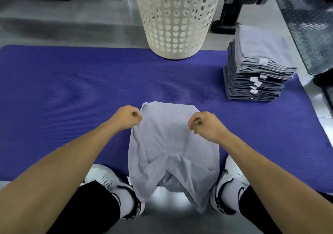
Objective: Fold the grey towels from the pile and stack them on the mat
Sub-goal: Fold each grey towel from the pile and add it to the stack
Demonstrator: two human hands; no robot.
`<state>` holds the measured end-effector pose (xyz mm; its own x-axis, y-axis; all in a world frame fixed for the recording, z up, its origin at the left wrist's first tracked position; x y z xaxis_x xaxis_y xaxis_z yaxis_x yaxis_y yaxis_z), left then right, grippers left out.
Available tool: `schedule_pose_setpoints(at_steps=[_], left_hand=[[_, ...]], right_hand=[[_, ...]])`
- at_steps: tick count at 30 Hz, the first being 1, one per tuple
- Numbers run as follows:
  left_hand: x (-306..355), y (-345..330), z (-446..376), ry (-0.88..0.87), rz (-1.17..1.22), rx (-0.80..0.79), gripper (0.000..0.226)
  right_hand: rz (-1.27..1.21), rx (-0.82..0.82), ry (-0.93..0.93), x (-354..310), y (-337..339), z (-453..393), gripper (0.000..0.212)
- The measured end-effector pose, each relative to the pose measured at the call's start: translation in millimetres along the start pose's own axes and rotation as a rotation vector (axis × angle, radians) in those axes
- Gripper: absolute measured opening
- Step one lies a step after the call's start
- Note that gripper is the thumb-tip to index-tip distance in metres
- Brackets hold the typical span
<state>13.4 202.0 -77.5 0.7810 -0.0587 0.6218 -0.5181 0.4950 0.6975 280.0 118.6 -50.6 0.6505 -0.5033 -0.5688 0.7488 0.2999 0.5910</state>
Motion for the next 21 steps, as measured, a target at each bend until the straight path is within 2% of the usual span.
schedule_pose_setpoints(at_steps=[5, 8, 12, 15, 16, 18, 21], left_hand=[[-37.1, -3.6, -80.3, 0.032, -0.049, 0.056, 0.018], [-62.0, -8.7, -119.4, 0.051, -0.033, 0.105, 0.01], [-87.0, -29.9, -153.7, 0.013, -0.005, 0.038, 0.019], [-97.4, -32.2, -166.8, -0.046, -0.002, 0.028, 0.008], [-99.4, -30.4, -169.1, -0.054, 0.036, 0.023, 0.009], [-105.8, -25.3, -170.8, -0.017, 0.149, 0.014, 0.01], [-122.7, -23.6, -167.4, 0.118, 0.402, -0.001, 0.011]], right_hand=[[-0.006, 0.005, 0.016, -14.6, -24.6, -81.2, 0.029], [-0.012, 0.012, 0.012, -23.7, -38.8, -114.3, 0.025], [-0.054, 0.043, -0.017, -21.6, -62.9, -162.5, 0.024], [-0.067, 0.041, -0.008, -26.4, -80.9, -189.9, 0.013], [-0.053, 0.037, -0.002, -30.4, -85.4, -197.2, 0.015], [0.009, 0.025, 0.015, -41.6, -94.7, -211.1, 0.034], [0.073, -0.035, 0.049, -64.8, -113.3, -227.5, 0.046]])
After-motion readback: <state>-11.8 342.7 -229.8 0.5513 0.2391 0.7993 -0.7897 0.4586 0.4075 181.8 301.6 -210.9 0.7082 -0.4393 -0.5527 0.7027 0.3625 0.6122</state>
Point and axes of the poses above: each hand's wrist, its own z-axis away from the middle knuckle, its own y-axis out of the back of the hand, x = y × z, the point moved 9 cm from there along -z, towards the middle knuckle, and after that the axes turned 12 degrees about -y, right-handed, at the moved point
